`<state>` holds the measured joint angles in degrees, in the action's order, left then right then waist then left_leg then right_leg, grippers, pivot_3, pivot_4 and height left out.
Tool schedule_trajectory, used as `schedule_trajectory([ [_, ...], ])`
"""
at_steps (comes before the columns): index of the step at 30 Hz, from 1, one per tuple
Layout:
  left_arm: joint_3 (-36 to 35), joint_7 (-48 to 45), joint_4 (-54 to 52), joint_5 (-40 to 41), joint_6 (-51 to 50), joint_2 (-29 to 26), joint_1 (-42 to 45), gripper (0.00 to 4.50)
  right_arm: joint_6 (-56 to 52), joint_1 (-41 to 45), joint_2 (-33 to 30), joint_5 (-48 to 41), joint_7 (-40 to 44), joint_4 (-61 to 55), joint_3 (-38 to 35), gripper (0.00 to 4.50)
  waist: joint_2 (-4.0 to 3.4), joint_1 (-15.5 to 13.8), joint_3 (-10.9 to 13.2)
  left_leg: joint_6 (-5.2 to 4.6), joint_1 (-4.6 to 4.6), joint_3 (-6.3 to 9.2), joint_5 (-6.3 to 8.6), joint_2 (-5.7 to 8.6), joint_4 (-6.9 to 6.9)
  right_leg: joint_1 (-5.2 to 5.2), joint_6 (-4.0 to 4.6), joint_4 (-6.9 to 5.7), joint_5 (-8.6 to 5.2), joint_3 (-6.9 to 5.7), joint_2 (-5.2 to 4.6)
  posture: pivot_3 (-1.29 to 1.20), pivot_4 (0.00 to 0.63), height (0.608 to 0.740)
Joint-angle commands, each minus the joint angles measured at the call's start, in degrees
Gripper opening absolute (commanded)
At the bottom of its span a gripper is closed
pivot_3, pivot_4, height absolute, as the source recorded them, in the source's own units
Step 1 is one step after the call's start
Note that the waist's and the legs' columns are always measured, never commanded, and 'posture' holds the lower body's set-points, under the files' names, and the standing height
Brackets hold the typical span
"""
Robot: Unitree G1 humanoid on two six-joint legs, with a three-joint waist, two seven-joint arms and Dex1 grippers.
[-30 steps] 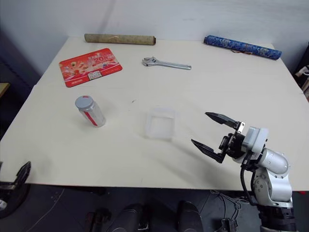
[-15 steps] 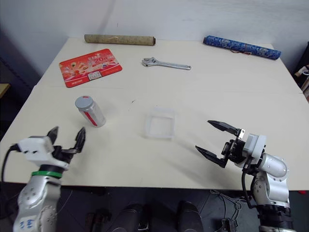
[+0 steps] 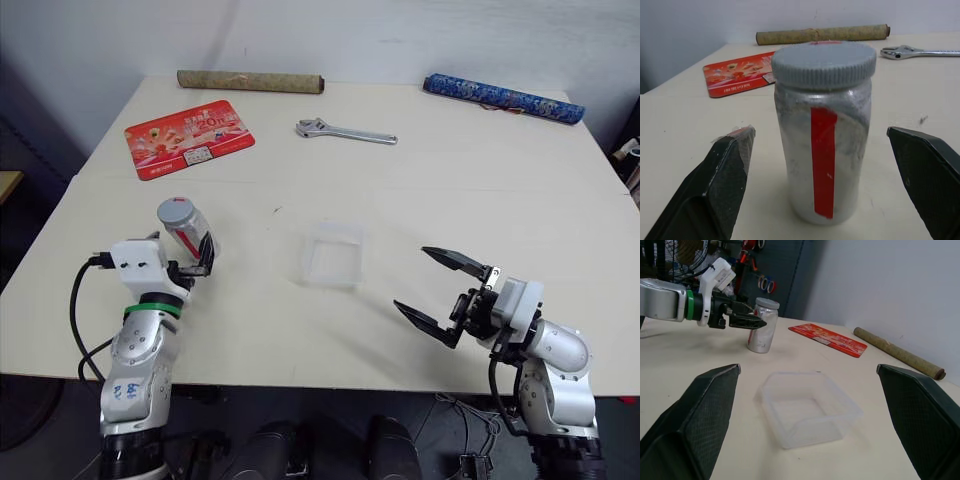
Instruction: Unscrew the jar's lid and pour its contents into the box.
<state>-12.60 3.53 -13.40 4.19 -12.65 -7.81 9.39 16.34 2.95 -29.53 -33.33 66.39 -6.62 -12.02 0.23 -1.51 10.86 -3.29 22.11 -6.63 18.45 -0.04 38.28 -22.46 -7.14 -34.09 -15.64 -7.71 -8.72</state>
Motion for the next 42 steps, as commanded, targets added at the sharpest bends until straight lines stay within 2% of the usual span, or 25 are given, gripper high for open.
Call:
schedule_trajectory([
  [1,0.1,-1.1,2.5,-0.2,2.8,-1.1,2.4,4.47,0.5,-0.9,-0.3,-0.5,-1.0,-2.2,-1.3,4.50,0.00,0.0,0.0,0.00,-0.01,0.00,0.00,0.00,0.00,0.00,0.00,-0.02,0.00,-0.01,0.00,0.00,0.150,0.740],
  [11,0.4,-1.8,11.8,-1.0,7.0,-3.0,8.7,4.47,0.6,-1.3,-0.3,-0.6,-1.8,-1.5,-1.3,4.50,0.00,0.0,0.0,-0.02,0.00,-0.02,-0.02,-0.01,0.05,0.01,-0.01,-0.03,0.00,-0.03,0.05,0.00,0.150,0.740],
  [14,0.8,-2.0,13.2,-1.7,7.8,-3.7,9.3,3.93,0.6,-1.4,-0.1,-0.6,-2.2,-1.7,-1.2,4.50,0.00,0.0,0.0,-0.03,0.00,-0.03,-0.02,0.00,0.08,0.01,-0.01,-0.05,0.00,-0.04,0.06,0.00,0.150,0.740],
  [19,0.4,-3.0,12.7,-0.9,8.8,-3.9,9.0,2.37,0.4,-2.0,0.2,-0.4,-3.6,-3.3,-1.0,4.50,0.00,0.1,0.0,-0.03,0.00,-0.03,-0.03,0.00,0.11,0.01,-0.01,-0.06,0.01,-0.03,0.07,0.00,0.150,0.740],
  [20,-0.1,-3.4,12.4,-0.2,9.3,-4.1,9.0,2.37,0.1,-2.1,0.3,-0.4,-4.2,-4.1,-0.8,4.50,0.00,0.1,0.0,-0.03,0.00,-0.03,-0.03,0.00,0.12,0.01,-0.01,-0.06,0.01,-0.03,0.07,0.00,0.150,0.740],
  [23,-2.5,-15.0,11.4,10.3,12.4,-6.2,10.8,2.37,-6.2,-1.5,-0.3,-1.8,-10.0,-10.4,0.1,4.50,0.00,0.1,0.0,-0.02,0.01,-0.03,-0.03,-0.03,0.15,-0.01,-0.01,-0.09,0.01,-0.02,0.05,0.00,0.150,0.740],
  [27,-1.0,-41.1,5.3,28.9,2.2,-16.3,12.4,2.37,-23.5,4.1,-4.3,-7.9,-18.7,-20.4,3.2,4.50,-0.05,0.7,0.0,0.18,0.19,-0.02,0.11,-0.39,0.75,-0.10,0.07,-0.29,-0.02,0.07,0.01,0.00,0.150,0.740],
  [30,4.6,-54.3,3.6,30.5,-3.7,-25.6,14.6,2.37,-40.2,13.4,-7.7,-16.1,-26.3,-24.4,7.0,4.50,-0.19,1.5,0.1,0.29,0.17,0.00,0.15,-0.57,0.83,-0.08,0.25,-0.32,-0.04,0.13,0.06,0.00,0.150,0.740],
  [32,7.2,-58.5,3.5,31.2,-6.3,-28.3,17.1,2.37,-47.4,20.3,-7.1,-22.8,-29.5,-24.4,8.9,4.50,-0.23,1.6,0.1,0.32,0.11,-0.01,0.16,-0.58,0.83,-0.10,0.37,-0.34,-0.10,0.15,0.08,0.00,0.150,0.740],
  [34,9.7,-61.4,3.5,31.1,-7.0,-28.7,20.0,2.37,-51.6,26.8,-6.0,-26.0,-30.5,-23.6,10.5,4.50,-0.25,1.6,0.1,0.36,0.12,0.00,0.15,-0.64,0.83,-0.13,0.45,-0.40,-0.14,0.17,0.11,0.00,0.150,0.740],
  [38,13.6,-63.7,4.3,29.7,-6.4,-25.9,24.3,2.37,-55.7,37.0,-3.3,-21.3,-32.0,-20.5,15.7,4.50,-0.25,1.5,0.1,0.40,0.31,0.07,0.15,-0.65,0.81,-0.29,0.55,-0.61,-0.20,0.12,0.29,0.00,0.150,0.740],
  [42,15.1,-63.8,4.6,28.6,-6.0,-23.4,25.7,2.37,-57.3,41.4,-0.6,-17.2,-32.9,-18.3,18.6,4.50,-0.24,1.6,0.1,0.27,0.30,-0.14,0.21,-0.55,0.82,-0.31,0.51,-0.64,-0.18,-0.05,0.50,0.00,0.150,0.740],
])
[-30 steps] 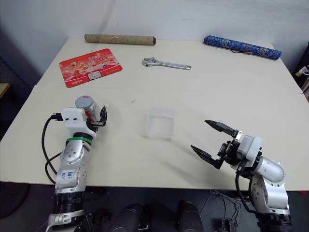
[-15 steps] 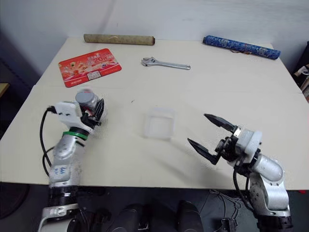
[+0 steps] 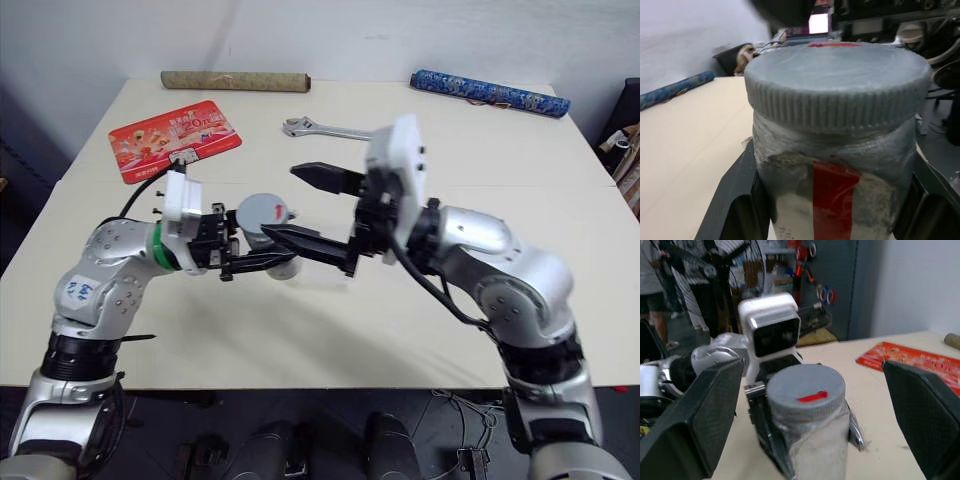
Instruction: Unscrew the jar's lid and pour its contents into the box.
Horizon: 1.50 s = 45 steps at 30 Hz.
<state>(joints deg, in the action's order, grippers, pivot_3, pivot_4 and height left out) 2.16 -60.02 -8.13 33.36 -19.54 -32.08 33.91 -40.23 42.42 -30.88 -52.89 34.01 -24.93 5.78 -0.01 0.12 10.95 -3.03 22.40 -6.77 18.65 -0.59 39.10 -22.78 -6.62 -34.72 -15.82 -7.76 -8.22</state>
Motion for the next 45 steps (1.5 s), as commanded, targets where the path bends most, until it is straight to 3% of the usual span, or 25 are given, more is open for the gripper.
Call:
schedule_trajectory([
  [1,0.5,-0.3,-0.6,-0.8,1.0,1.2,1.4,2.37,-1.0,2.4,0.9,3.6,-0.5,0.1,1.6,4.50,0.00,0.0,0.0,-0.03,0.00,-0.02,0.01,0.01,0.00,-0.01,-0.01,0.01,0.01,0.01,0.00,0.00,0.150,0.740],
  [13,0.2,0.6,-1.0,-2.1,0.2,2.2,1.1,2.37,-0.6,2.4,1.5,10.4,4.3,0.3,2.8,4.50,0.00,0.0,0.0,-0.06,0.00,-0.05,0.01,0.01,0.01,-0.02,-0.05,0.02,0.02,0.04,0.00,0.00,0.150,0.740],
  [16,0.2,1.0,-1.3,-2.2,0.0,2.3,0.8,2.37,-0.3,1.7,1.7,11.0,5.1,-0.2,2.6,3.92,0.00,0.0,0.0,-0.06,0.00,-0.05,0.01,0.01,0.01,-0.02,-0.05,0.02,0.02,0.04,0.00,0.00,0.150,0.740],
  [20,0.2,1.0,-1.9,-2.0,-0.4,1.9,0.5,2.37,0.0,1.1,2.0,11.2,5.9,-0.7,2.1,2.59,0.00,0.0,0.0,-0.06,0.00,-0.05,0.01,0.01,0.01,-0.02,-0.05,0.02,0.02,0.04,0.00,0.00,0.150,0.740],
  [21,0.2,0.7,-2.0,-2.0,-0.4,1.7,0.4,2.37,0.2,1.1,2.1,11.2,6.2,-0.7,2.0,2.52,0.00,0.0,0.0,-0.06,0.00,-0.05,0.01,0.01,0.01,-0.02,-0.05,0.02,0.02,0.04,0.00,0.00,0.150,0.740],
  [24,0.6,-1.2,-1.8,-1.9,-0.2,0.8,0.5,2.37,1.0,1.4,1.8,10.0,10.1,-0.2,1.8,2.52,0.00,0.1,0.0,-0.06,0.00,-0.05,0.01,0.00,0.01,-0.02,-0.05,0.02,0.02,0.04,0.01,0.00,0.150,0.740],
  [32,3.7,-14.9,0.8,-3.1,11.4,1.7,2.0,2.37,4.8,8.3,-2.8,8.4,38.6,10.4,3.5,2.52,0.00,0.1,0.0,-0.08,0.00,-0.09,0.00,0.02,0.02,-0.01,-0.07,0.07,0.04,0.06,0.03,0.00,0.150,0.740],
  [35,3.8,-15.6,0.9,-2.0,11.2,2.3,2.4,2.37,5.9,10.9,-2.6,9.9,42.3,13.9,4.0,2.52,0.00,0.3,0.0,-0.07,-0.02,-0.09,0.01,-0.07,0.02,-0.01,-0.07,0.06,0.04,0.07,0.10,0.00,0.150,0.740],
  [38,2.8,-13.6,1.1,-1.2,9.9,2.8,2.8,2.37,7.0,11.3,-1.2,10.5,40.8,15.3,2.4,2.52,0.01,0.2,0.0,-0.04,-0.01,-0.08,-0.01,-0.09,0.02,-0.01,-0.07,0.06,0.04,0.06,0.12,0.00,0.150,0.740],
  [44,0.4,-4.5,1.3,-3.0,5.2,2.9,1.9,2.37,7.2,8.9,-1.1,10.6,35.8,12.9,-1.7,4.48,0.01,-0.1,0.0,-0.05,-0.01,-0.05,-0.01,-0.06,0.06,0.00,-0.08,0.05,0.04,0.05,0.07,0.00,0.150,0.740],
  [45,0.2,-2.4,1.4,-3.6,3.9,2.9,1.9,2.37,6.7,8.4,-1.0,10.4,34.2,12.1,-2.6,4.48,0.01,-0.1,0.0,-0.05,0.00,-0.02,-0.01,-0.05,0.06,0.01,-0.08,0.05,0.04,0.04,0.06,0.00,0.150,0.740],
])
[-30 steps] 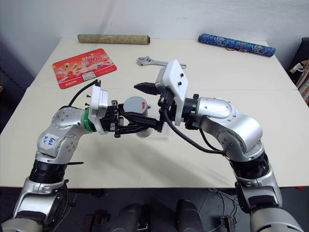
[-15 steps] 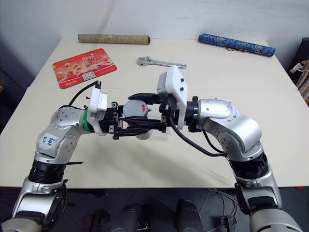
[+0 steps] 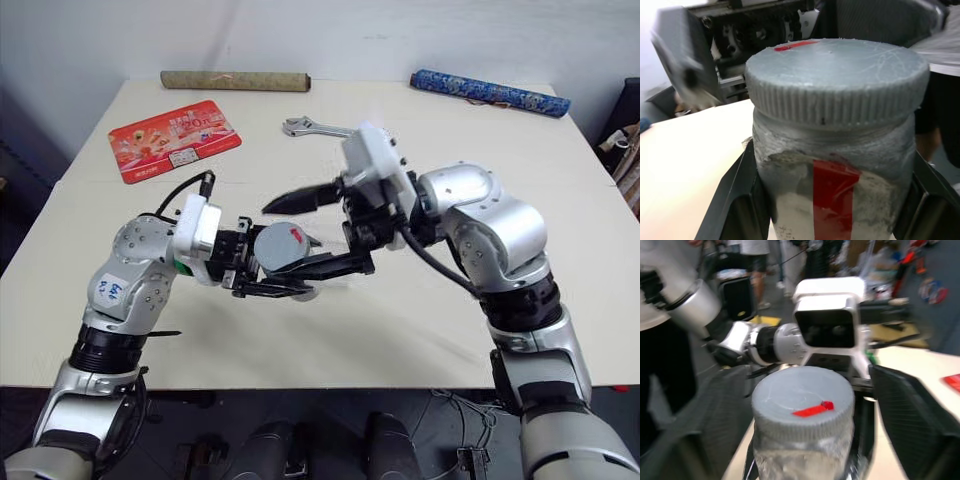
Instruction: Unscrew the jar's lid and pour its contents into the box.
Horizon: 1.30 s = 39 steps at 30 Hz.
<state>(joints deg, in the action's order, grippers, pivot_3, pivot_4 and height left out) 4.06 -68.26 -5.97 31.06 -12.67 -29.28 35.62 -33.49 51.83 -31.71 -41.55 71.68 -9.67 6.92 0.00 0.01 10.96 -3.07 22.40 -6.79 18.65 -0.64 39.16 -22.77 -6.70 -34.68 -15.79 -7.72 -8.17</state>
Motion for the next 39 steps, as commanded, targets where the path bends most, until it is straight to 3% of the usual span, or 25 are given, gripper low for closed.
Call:
schedule_trajectory([
  [1,-1.7,7.3,-0.9,-1.8,-4.0,0.0,0.2,2.37,-0.2,-1.6,-0.2,-0.8,-4.8,-3.9,-4.4,4.48,0.00,0.0,0.0,0.00,0.00,0.01,0.00,0.00,0.00,0.01,0.00,0.00,0.00,-0.01,-0.01,0.00,0.150,0.740],
  [9,-1.2,14.0,-4.2,-0.6,-13.4,1.4,1.2,2.37,-1.7,-4.9,2.8,4.8,-19.1,-9.8,-2.6,4.48,0.00,0.2,0.0,0.01,0.00,0.00,0.00,0.01,0.00,-0.01,-0.01,-0.03,0.00,0.01,-0.01,0.00,0.150,0.740],
  [14,-0.8,13.3,-4.9,-0.6,-14.4,2.2,1.5,2.37,-1.4,-4.8,3.7,8.7,-22.0,-8.9,-0.4,4.48,0.00,0.2,0.0,0.04,0.00,-0.01,0.00,-0.01,0.00,-0.01,0.00,-0.03,0.00,0.02,0.03,0.00,0.150,0.740],
  [22,-0.3,12.4,-5.6,-1.3,-13.8,2.4,1.0,2.37,-2.2,-3.8,5.6,9.3,-22.3,-6.5,0.1,4.48,0.00,0.2,0.0,0.04,0.00,-0.03,0.00,-0.01,0.00,-0.01,0.00,-0.03,0.00,0.03,0.05,0.00,0.150,0.740],
  [39,-0.2,11.8,-5.1,-2.7,-11.1,1.8,-0.7,2.37,-2.9,-3.6,1.8,6.9,-17.5,0.8,-4.3,4.48,0.00,0.2,0.0,0.03,0.00,-0.02,0.00,-0.01,0.00,-0.01,0.00,-0.01,0.00,0.03,0.04,0.00,0.150,0.740],
])
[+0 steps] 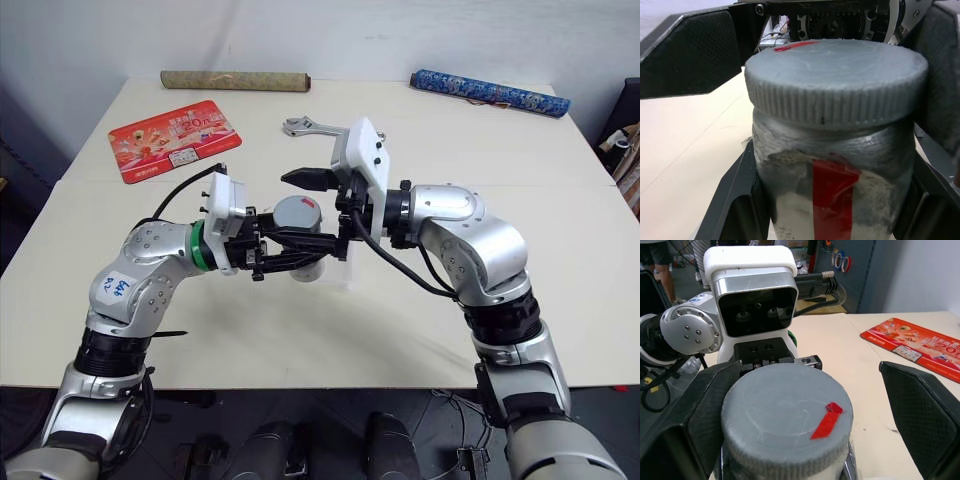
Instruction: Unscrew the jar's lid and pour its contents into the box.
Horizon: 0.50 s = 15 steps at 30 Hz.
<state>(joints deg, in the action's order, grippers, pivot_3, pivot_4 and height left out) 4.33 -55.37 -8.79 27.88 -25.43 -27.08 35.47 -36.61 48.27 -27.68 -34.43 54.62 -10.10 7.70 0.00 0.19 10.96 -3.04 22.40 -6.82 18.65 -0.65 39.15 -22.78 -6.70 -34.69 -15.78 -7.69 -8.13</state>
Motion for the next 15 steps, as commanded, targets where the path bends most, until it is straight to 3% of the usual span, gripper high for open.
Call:
schedule_trajectory([
  [1,-0.5,-1.0,-2.3,0.4,1.7,-0.4,-0.6,2.37,0.2,-0.5,-2.7,-0.4,-0.2,1.2,-5.3,4.48,0.00,0.0,0.0,0.00,0.00,0.00,0.00,0.00,0.00,0.00,0.00,0.00,0.00,0.00,0.00,0.00,0.150,0.740],
  [15,-1.2,-0.5,-2.8,0.4,1.4,-0.8,-1.6,2.37,0.1,-5.2,-6.7,-4.3,2.4,-0.4,-8.4,4.48,0.00,-0.2,0.0,-0.01,0.01,0.00,0.00,0.01,0.00,0.00,0.00,0.03,0.00,0.00,-0.04,0.00,0.150,0.740],
])
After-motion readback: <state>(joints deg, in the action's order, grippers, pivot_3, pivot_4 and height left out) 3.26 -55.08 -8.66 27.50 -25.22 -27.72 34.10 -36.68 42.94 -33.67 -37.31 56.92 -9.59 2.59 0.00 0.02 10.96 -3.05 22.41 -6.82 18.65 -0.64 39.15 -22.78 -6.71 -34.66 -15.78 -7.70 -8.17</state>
